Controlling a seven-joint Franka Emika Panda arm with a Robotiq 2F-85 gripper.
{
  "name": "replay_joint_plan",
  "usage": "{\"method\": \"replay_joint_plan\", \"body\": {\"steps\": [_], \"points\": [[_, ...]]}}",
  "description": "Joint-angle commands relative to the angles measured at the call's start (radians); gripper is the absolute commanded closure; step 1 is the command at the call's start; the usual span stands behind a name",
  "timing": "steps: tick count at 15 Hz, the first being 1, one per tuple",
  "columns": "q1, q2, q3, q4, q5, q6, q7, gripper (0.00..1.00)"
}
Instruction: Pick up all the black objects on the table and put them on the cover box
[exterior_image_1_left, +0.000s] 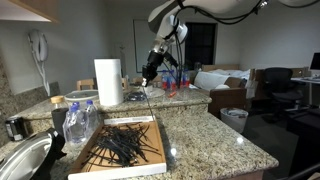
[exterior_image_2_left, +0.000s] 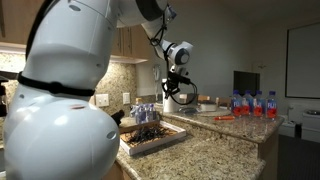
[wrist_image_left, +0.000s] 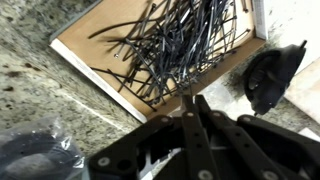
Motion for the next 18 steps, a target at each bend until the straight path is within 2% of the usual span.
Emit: {"method": "replay_joint_plan", "body": {"steps": [1,2,3,5,13,15,18], "points": [[0.015,0.013,-0.003,0.017,0.064,-0.098,-0.127,0.93],[0.022,0.024,-0.006,0.021,0.06,-0.135,-0.146,0.93],[0.026,0.03,-0.01,0.018,0.055,-0.163,-0.162,0.68],[0.029,0.054,-0.015,0.02,0.056,-0.197,-0.183,0.6],[0.012,0.123,-0.03,0.023,0.179,-0.152,-0.251,0.08],[0.017,0.121,-0.051,0.015,0.142,-0.143,-0.244,0.0],[0.029,0.12,-0.103,-0.001,0.032,-0.083,-0.192,0.0]]}}
